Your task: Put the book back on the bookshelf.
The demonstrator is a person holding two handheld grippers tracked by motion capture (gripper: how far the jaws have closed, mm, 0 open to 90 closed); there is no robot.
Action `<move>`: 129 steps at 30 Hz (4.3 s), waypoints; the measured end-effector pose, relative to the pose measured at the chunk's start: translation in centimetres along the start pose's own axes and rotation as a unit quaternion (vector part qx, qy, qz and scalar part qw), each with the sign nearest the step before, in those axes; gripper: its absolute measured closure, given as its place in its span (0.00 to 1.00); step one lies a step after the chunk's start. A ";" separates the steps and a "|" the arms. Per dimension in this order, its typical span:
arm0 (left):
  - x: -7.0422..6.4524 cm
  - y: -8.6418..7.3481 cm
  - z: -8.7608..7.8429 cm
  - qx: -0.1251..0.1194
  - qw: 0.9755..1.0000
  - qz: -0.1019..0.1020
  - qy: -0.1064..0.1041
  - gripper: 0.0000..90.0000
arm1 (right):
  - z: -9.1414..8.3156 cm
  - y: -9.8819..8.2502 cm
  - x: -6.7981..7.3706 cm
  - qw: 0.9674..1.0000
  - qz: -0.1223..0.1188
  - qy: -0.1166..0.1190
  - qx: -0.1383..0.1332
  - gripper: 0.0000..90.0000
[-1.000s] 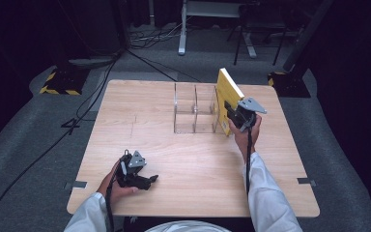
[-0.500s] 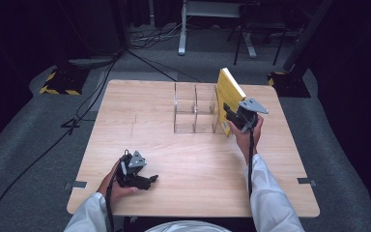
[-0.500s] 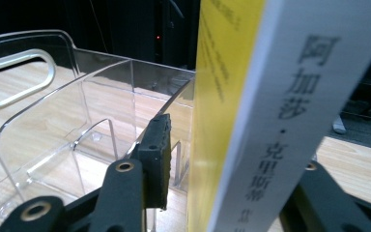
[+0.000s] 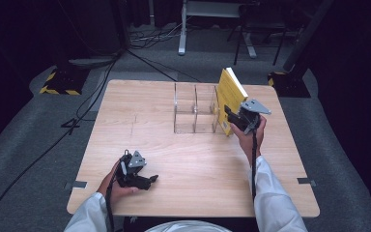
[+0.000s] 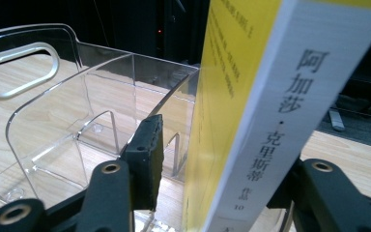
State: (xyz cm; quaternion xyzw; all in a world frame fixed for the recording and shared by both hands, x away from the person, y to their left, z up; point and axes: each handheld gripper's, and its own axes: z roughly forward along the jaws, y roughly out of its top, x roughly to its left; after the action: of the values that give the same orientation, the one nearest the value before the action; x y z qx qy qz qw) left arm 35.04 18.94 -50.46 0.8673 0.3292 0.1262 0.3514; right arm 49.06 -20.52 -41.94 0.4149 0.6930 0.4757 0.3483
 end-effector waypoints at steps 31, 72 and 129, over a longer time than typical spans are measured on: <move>0.0 0.0 0.0 0.000 1.000 -0.001 0.001 0.18 | -2.9 0.7 0.2 0.998 -0.046 0.011 0.031 0.28; 0.0 0.0 0.0 0.000 1.000 -0.002 -0.002 0.18 | -8.3 -0.9 -0.5 0.990 -0.109 0.063 0.067 0.27; 0.0 0.0 0.0 0.000 1.000 -0.002 -0.001 0.18 | -13.7 -12.3 -4.4 0.971 -0.132 0.095 0.175 0.26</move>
State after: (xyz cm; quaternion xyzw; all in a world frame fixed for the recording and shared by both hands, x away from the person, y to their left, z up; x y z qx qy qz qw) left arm 35.03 18.89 -50.48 0.8666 0.3308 0.1242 0.3524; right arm 35.81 -32.05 -49.07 0.3273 0.8441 0.3335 0.2628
